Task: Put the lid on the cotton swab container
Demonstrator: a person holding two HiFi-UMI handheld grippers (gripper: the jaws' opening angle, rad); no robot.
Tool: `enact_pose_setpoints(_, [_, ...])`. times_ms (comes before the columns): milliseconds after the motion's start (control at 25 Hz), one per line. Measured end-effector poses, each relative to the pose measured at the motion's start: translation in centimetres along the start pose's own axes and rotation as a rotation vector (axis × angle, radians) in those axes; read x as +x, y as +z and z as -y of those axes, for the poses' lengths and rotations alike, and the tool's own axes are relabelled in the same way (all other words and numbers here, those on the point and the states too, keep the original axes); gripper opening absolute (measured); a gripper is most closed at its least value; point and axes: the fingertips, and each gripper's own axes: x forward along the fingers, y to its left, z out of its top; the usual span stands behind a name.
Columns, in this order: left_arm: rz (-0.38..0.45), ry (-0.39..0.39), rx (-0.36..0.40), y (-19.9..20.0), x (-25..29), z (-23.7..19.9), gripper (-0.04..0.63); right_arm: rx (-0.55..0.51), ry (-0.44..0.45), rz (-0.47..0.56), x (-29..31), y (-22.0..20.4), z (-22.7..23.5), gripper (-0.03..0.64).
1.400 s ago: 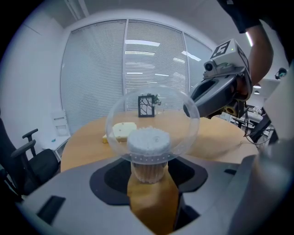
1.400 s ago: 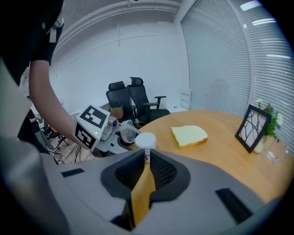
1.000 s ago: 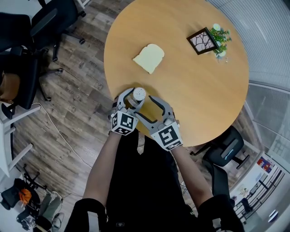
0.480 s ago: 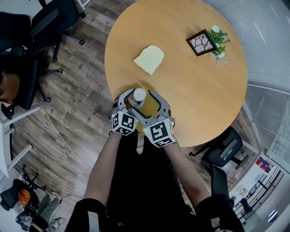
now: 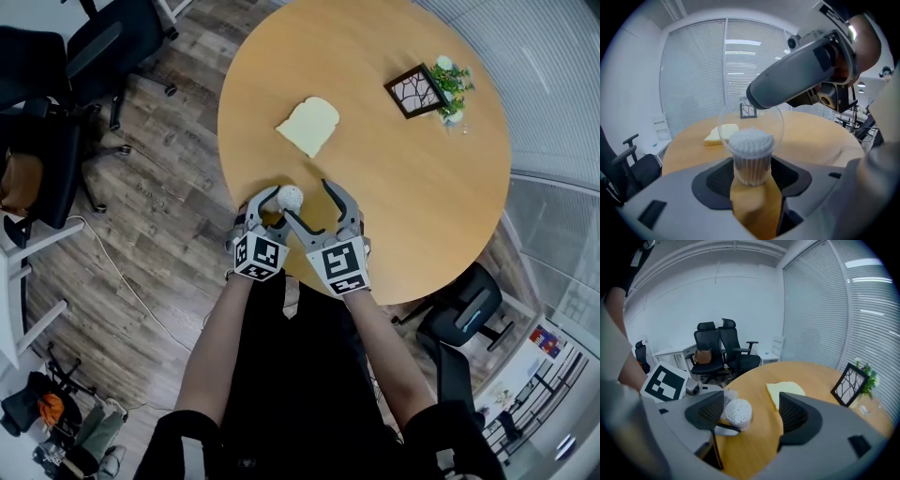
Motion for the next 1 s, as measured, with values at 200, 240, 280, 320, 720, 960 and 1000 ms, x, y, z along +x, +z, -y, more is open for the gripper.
enact_pose_setpoints(200, [-0.003,-0.001,0.010,0.0,0.1,0.1,0.249,0.038,-0.002,-0.004,0.0,-0.4,0.7,0.334])
enact_pose_setpoints(240, [-0.005,-0.002,0.012,0.0,0.1,0.2,0.249,0.038,-0.004,-0.007,0.0,-0.5,0.8,0.336])
enact_pose_setpoints(280, [-0.006,-0.003,0.013,0.0,0.1,0.2,0.249,0.039,-0.005,-0.010,0.0,-0.6,0.8,0.335])
enact_pose_setpoints(320, [-0.007,-0.004,0.015,0.0,0.1,0.2,0.249,0.041,-0.007,-0.013,0.1,-0.7,0.9,0.334])
enact_pose_setpoints(720, [-0.012,-0.005,0.026,-0.1,0.1,0.3,0.247,0.054,-0.030,-0.040,0.5,-1.8,1.5,0.334])
enact_pose_setpoints(960, [-0.015,-0.006,0.028,-0.2,0.1,0.3,0.247,0.060,-0.051,-0.056,0.9,-2.3,2.0,0.334])
enact_pose_setpoints(1000, [-0.015,-0.006,0.030,-0.2,0.1,0.3,0.247,0.056,-0.055,-0.058,0.9,-2.4,2.0,0.335])
